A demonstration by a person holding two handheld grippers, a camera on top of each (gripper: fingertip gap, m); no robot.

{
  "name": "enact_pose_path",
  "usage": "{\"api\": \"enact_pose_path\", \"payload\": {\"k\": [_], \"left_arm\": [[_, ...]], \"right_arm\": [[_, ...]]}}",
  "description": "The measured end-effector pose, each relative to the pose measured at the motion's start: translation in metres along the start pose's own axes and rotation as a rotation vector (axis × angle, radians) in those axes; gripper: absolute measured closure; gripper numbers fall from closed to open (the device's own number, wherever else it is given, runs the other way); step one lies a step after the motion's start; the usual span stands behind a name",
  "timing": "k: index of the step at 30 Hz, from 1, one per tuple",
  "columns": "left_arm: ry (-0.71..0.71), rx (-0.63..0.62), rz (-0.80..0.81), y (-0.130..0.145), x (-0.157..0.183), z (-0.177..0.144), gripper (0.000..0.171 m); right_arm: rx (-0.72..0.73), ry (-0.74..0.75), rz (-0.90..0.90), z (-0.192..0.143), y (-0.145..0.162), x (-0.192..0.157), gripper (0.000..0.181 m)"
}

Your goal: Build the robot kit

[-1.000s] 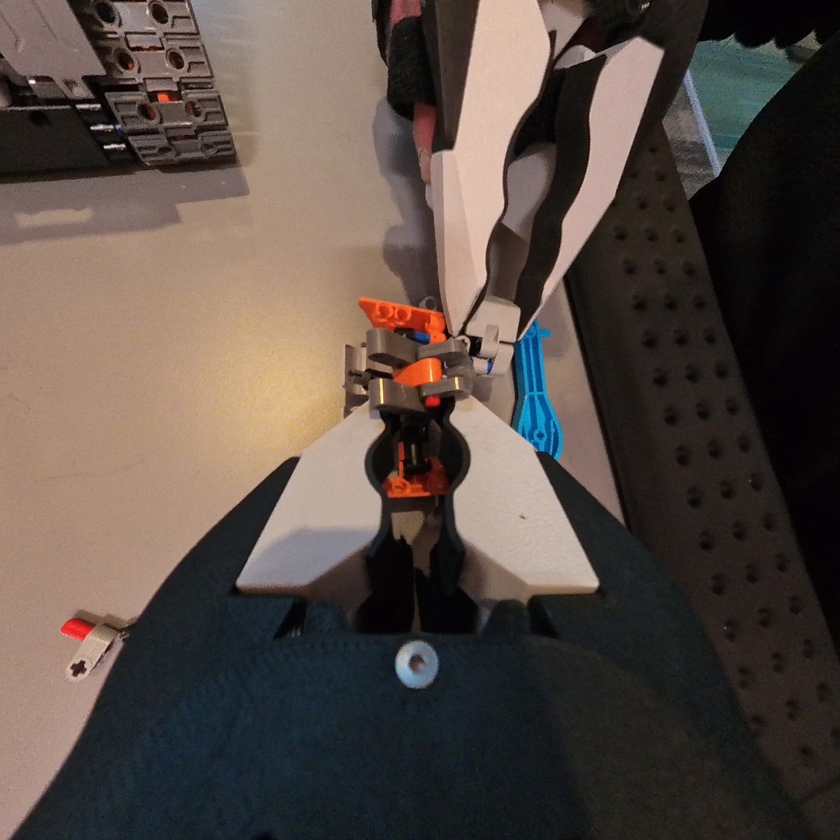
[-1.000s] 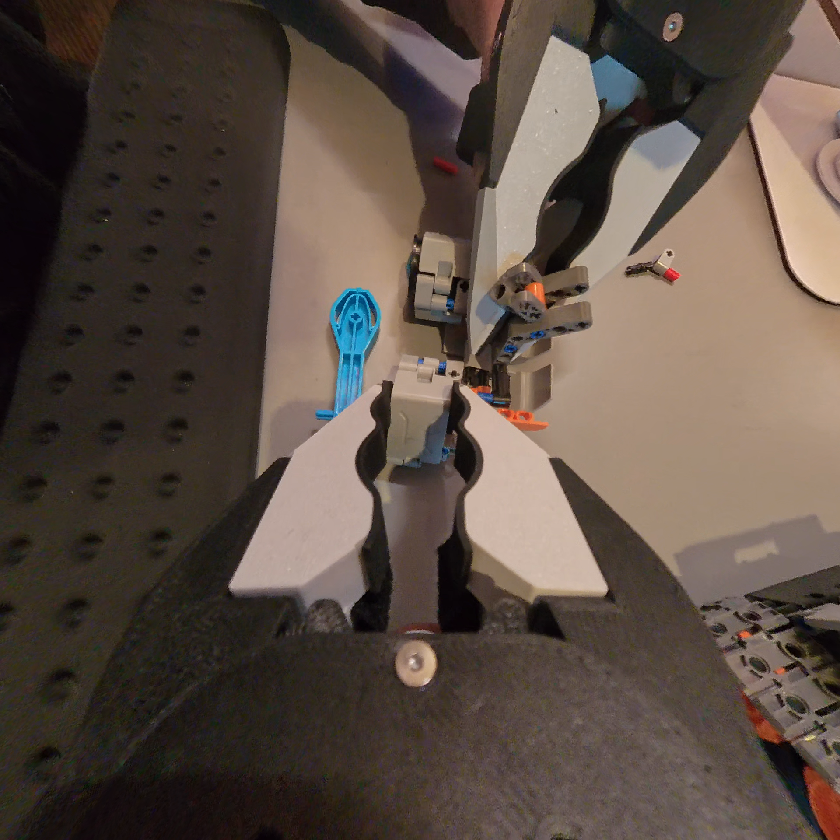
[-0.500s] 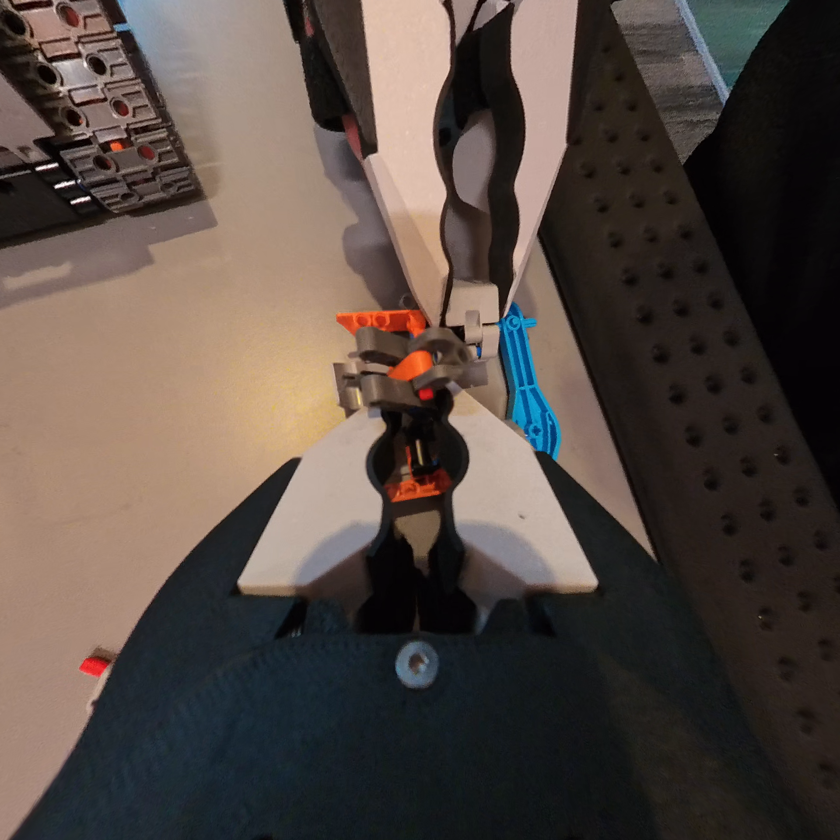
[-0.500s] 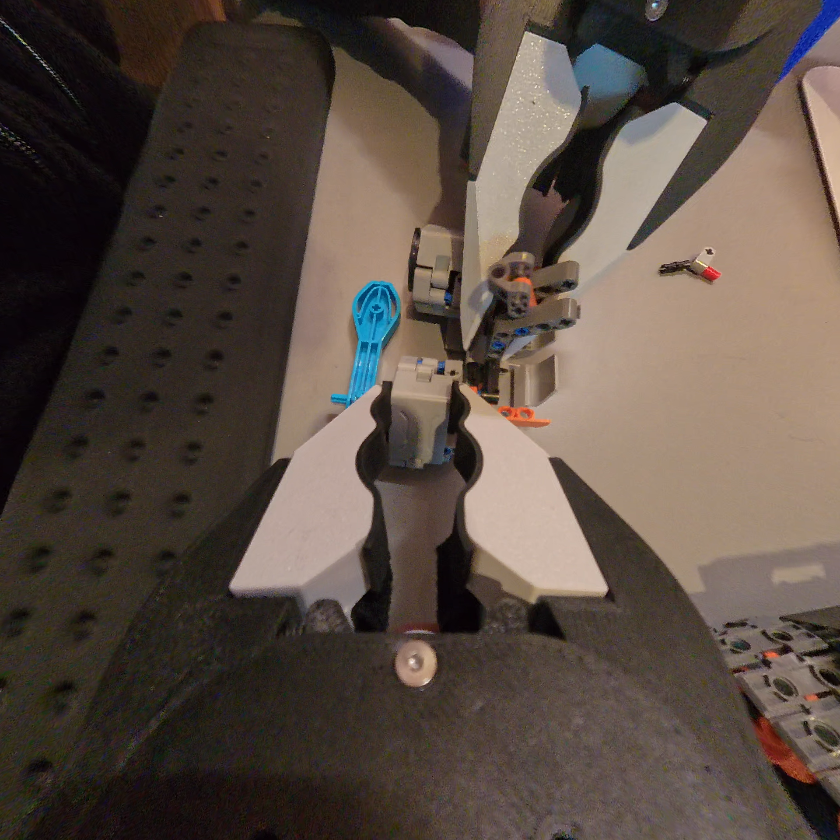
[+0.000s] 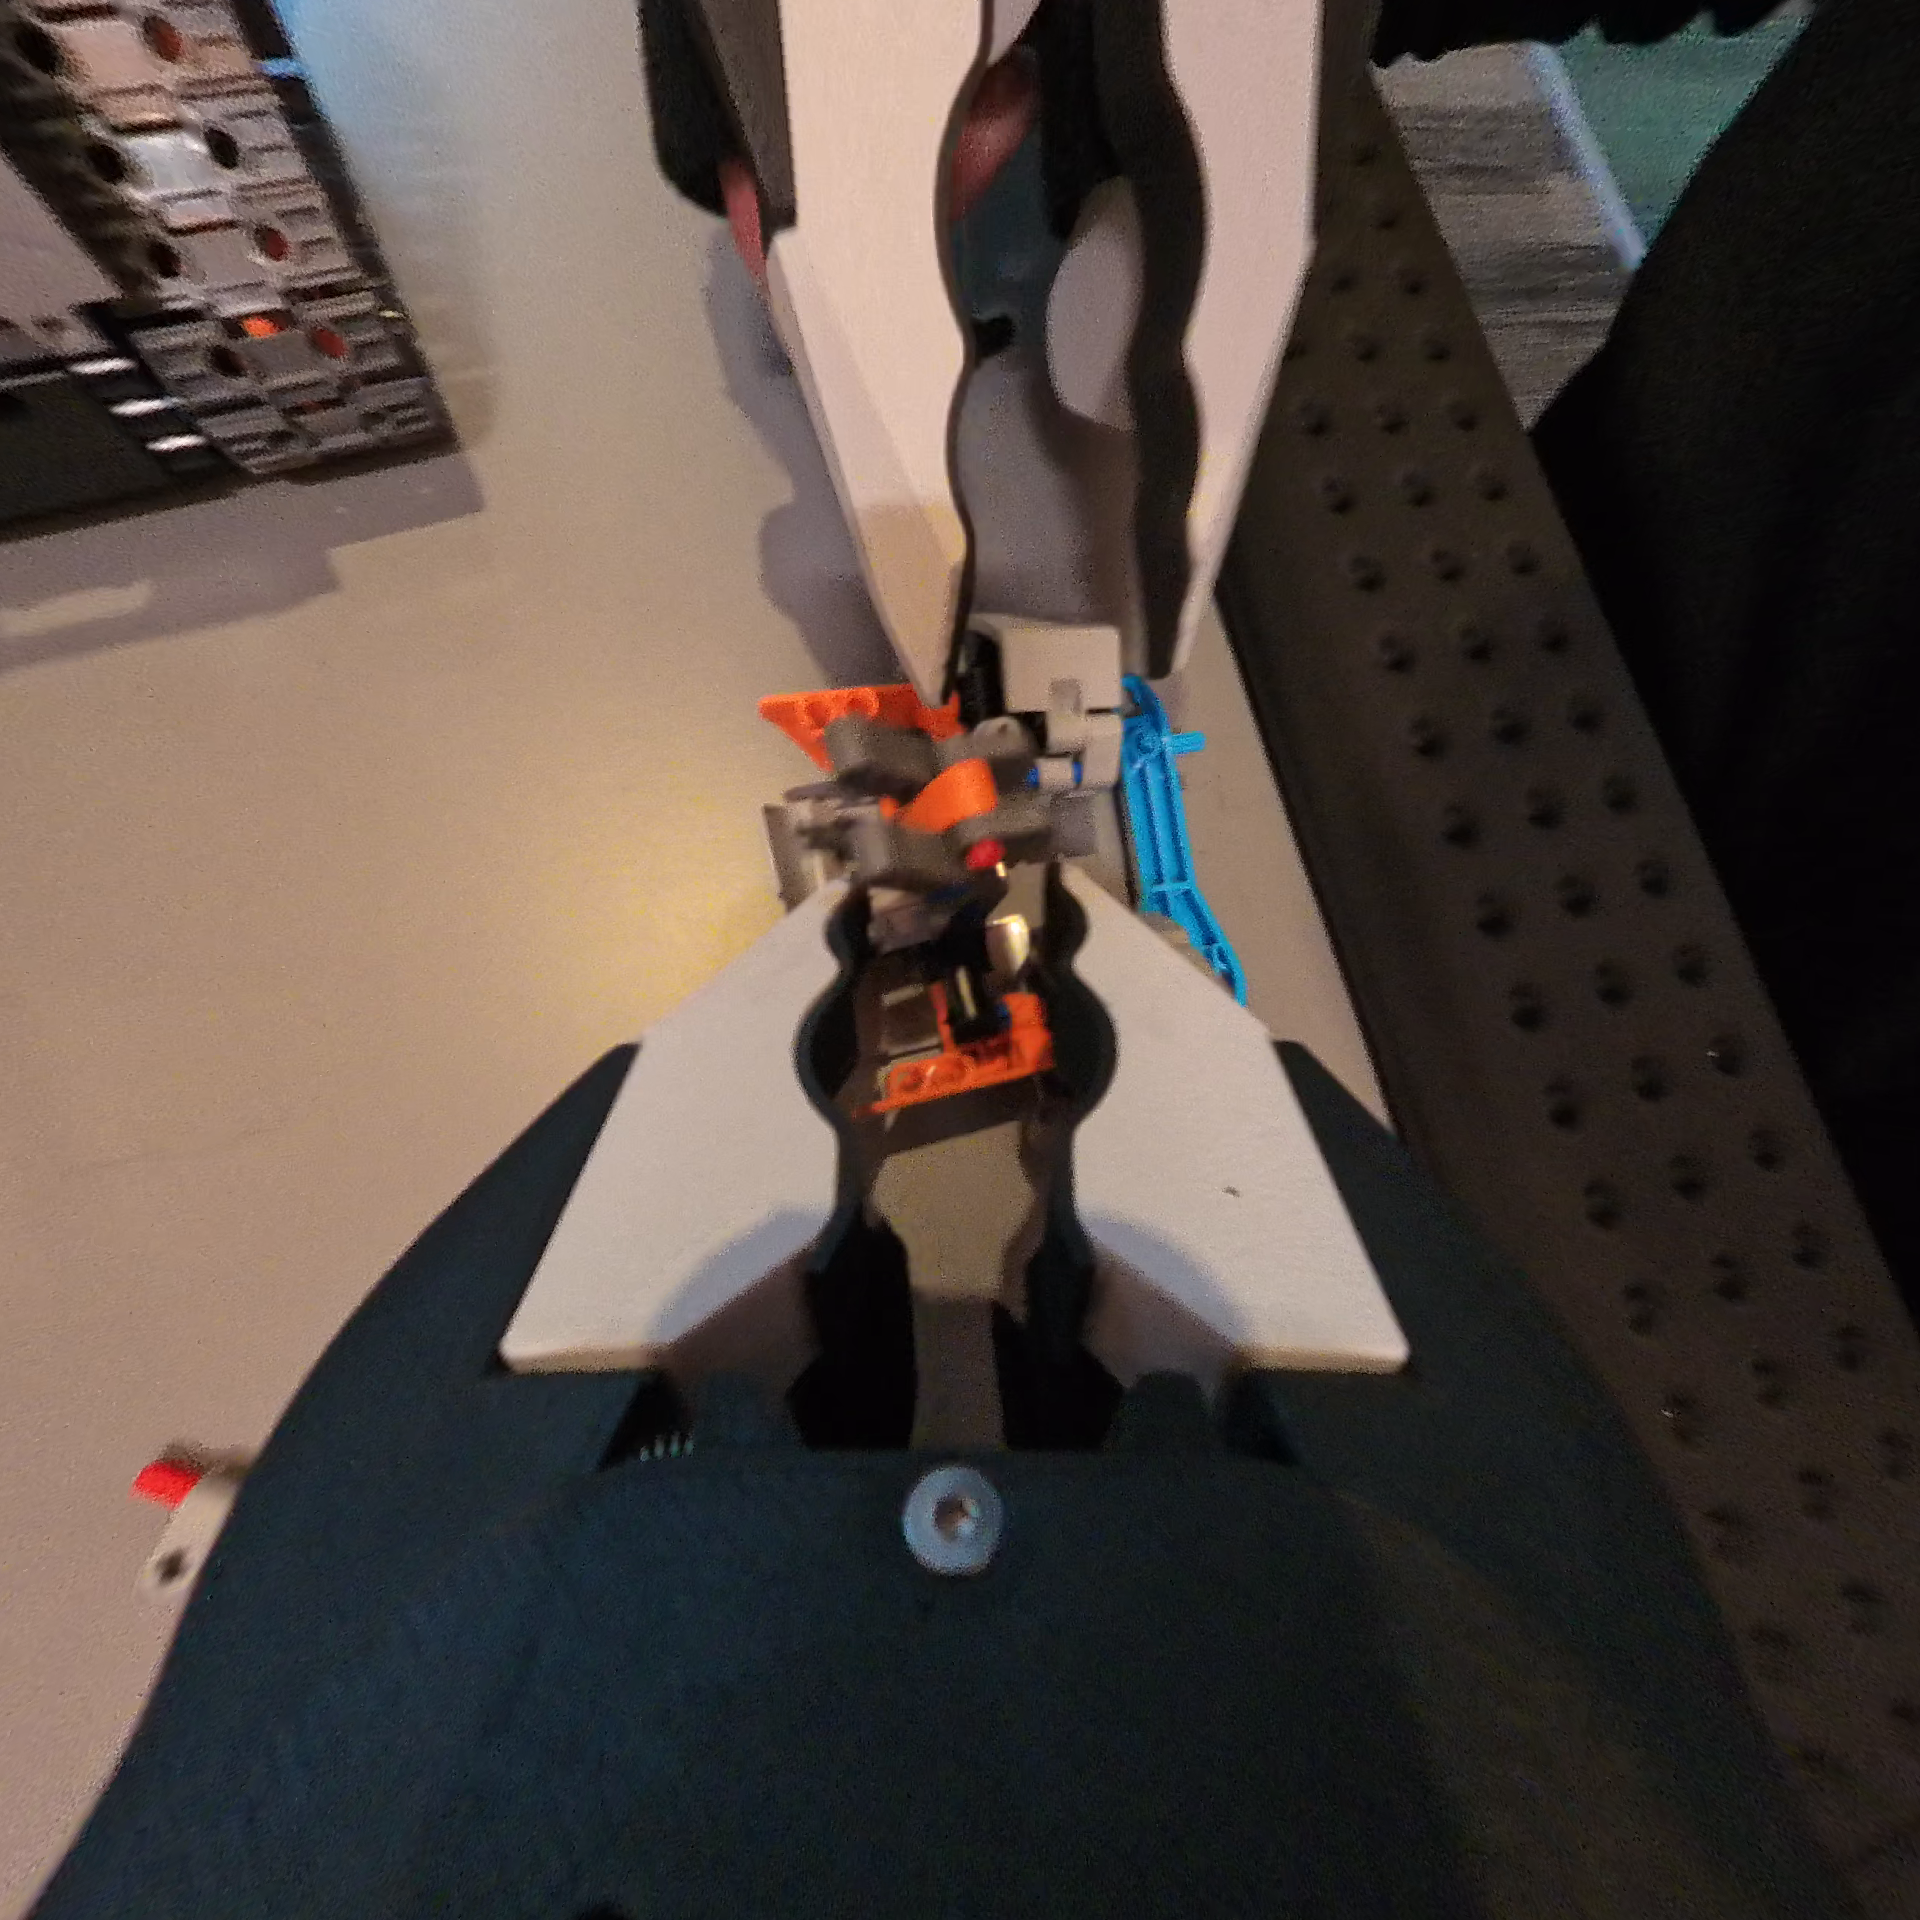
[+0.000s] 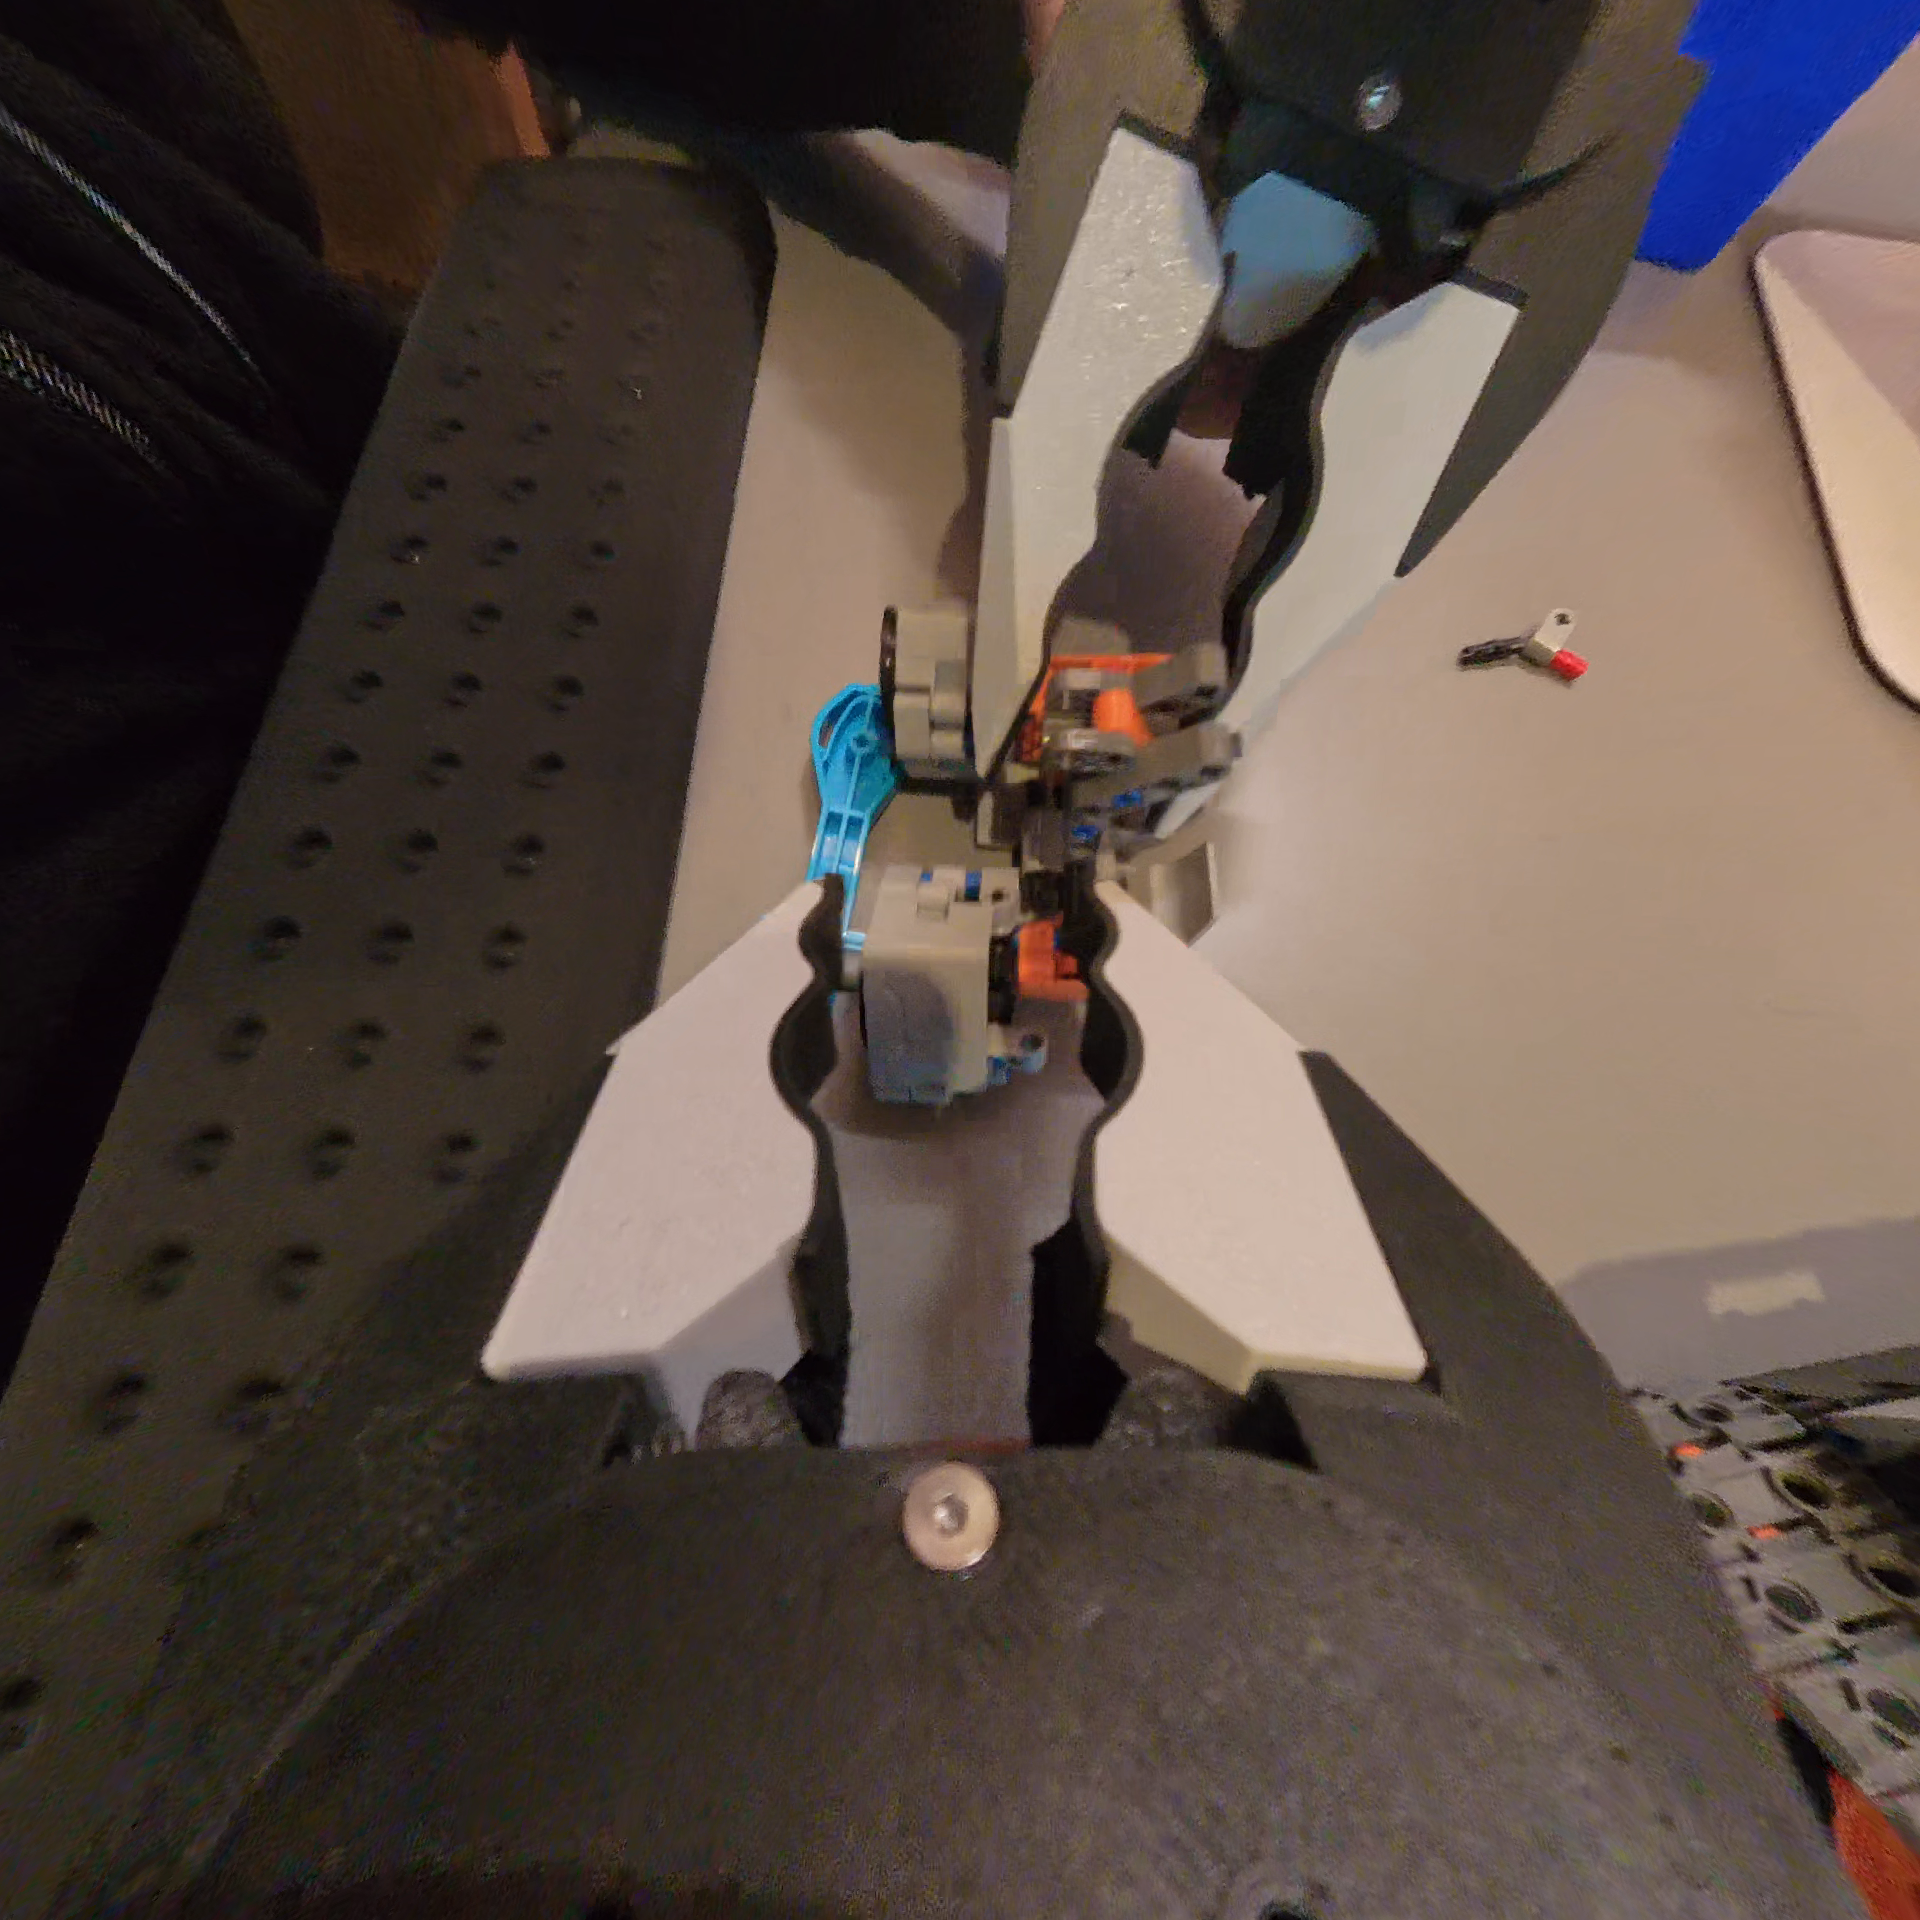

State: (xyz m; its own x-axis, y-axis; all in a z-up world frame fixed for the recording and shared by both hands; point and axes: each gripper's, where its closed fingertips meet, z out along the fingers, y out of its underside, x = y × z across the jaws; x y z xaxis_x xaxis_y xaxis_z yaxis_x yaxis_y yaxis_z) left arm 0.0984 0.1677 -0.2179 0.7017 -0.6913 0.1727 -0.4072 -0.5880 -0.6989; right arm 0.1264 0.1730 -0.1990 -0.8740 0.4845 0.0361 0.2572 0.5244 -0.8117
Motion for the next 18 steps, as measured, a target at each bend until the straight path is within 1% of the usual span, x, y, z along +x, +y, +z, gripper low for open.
{"api": "enact_pose_path", "payload": {"k": [1, 4, 6, 8, 10, 12, 14, 16, 18], "left_arm": [[-0.03, 0.005, 0.004, 0.0, -0.002, -0.003, 0.135], [-0.067, 0.02, -0.015, 0.0, -0.001, -0.015, 0.12], [-0.07, 0.02, 0.003, -0.001, 0.009, -0.021, 0.117], [-0.098, -0.022, 0.026, 0.004, 0.015, -0.022, 0.112], [-0.116, -0.052, 0.035, 0.009, 0.02, -0.019, 0.109], [-0.125, -0.062, 0.03, 0.011, 0.023, -0.016, 0.109], [-0.169, -0.126, 0.037, 0.021, 0.019, -0.013, 0.108], [-0.164, -0.139, 0.031, 0.023, 0.022, -0.01, 0.117], [-0.178, -0.143, 0.029, 0.023, 0.021, -0.01, 0.117]], "right_arm": [[0.0, 0.007, 0.002, -0.001, -0.002, 0.001, 0.132], [-0.063, 0.027, -0.013, 0.003, 0.003, 0.003, 0.126], [-0.12, 0.039, -0.019, 0.006, 0.008, 0.005, 0.124], [-0.162, 0.03, -0.012, 0.01, 0.012, 0.005, 0.123], [-0.199, 0.019, -0.005, 0.014, 0.014, 0.005, 0.126], [-0.238, 0.013, 0.001, 0.016, 0.018, 0.007, 0.13], [-0.258, 0.003, 0.003, 0.016, 0.019, 0.009, 0.131], [-0.277, -0.002, -0.003, 0.016, 0.02, 0.01, 0.131], [-0.284, -0.012, -0.008, 0.016, 0.02, 0.01, 0.132]]}}
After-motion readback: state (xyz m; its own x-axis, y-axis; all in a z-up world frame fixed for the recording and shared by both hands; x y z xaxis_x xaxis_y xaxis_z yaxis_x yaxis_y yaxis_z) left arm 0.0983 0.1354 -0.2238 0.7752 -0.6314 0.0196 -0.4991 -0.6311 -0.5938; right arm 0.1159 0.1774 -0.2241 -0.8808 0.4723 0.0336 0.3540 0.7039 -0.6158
